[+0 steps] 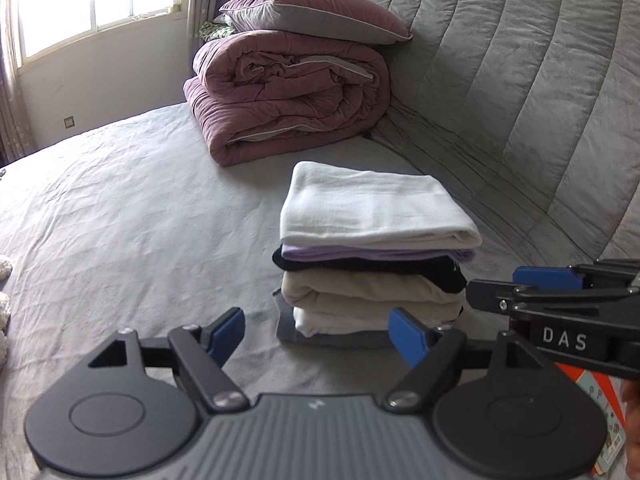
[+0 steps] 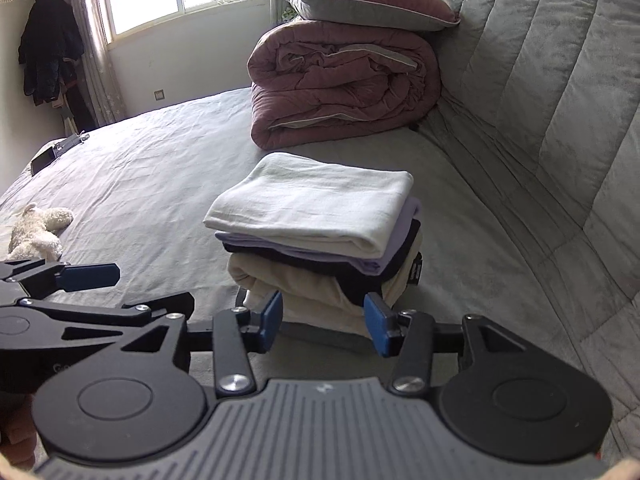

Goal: Fold clothes

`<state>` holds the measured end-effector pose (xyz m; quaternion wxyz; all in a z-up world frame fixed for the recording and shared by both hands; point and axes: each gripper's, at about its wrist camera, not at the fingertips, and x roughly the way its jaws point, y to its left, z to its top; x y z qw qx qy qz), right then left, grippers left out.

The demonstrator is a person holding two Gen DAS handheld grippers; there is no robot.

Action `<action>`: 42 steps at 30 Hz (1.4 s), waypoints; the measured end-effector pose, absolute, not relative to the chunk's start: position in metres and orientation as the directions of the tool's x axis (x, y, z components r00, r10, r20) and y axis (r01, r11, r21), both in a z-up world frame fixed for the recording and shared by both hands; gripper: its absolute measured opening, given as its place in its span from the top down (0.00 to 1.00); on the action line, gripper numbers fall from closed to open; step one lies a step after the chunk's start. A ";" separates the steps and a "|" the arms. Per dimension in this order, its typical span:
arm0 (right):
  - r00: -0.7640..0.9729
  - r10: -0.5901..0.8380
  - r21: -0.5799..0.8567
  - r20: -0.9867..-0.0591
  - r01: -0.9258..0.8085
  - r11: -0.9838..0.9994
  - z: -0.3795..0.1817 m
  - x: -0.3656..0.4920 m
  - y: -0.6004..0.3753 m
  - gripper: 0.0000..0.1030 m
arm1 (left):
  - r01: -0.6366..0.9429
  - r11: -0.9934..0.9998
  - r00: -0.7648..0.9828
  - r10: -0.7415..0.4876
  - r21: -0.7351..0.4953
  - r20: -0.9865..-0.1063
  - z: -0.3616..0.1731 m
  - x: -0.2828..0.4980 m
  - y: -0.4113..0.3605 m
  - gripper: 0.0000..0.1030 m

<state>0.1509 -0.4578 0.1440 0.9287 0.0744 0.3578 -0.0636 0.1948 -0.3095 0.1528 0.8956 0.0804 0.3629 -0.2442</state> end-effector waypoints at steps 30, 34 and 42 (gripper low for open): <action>0.740 -0.129 0.065 -0.661 0.227 0.972 0.155 0.093 -0.422 0.27 | 0.429 0.903 0.612 -0.314 -0.028 -0.726 0.171 0.145 -0.264 0.01; 0.749 -0.165 0.076 -0.641 0.276 0.958 0.137 0.076 -0.416 0.26 | 0.435 0.901 0.611 -0.294 0.001 -0.735 0.155 0.136 -0.262 0.01; 0.769 -0.188 0.085 -0.611 0.300 0.950 0.098 0.049 -0.405 0.16 | 0.426 0.901 0.649 -0.247 0.075 -0.720 0.126 0.118 -0.255 0.01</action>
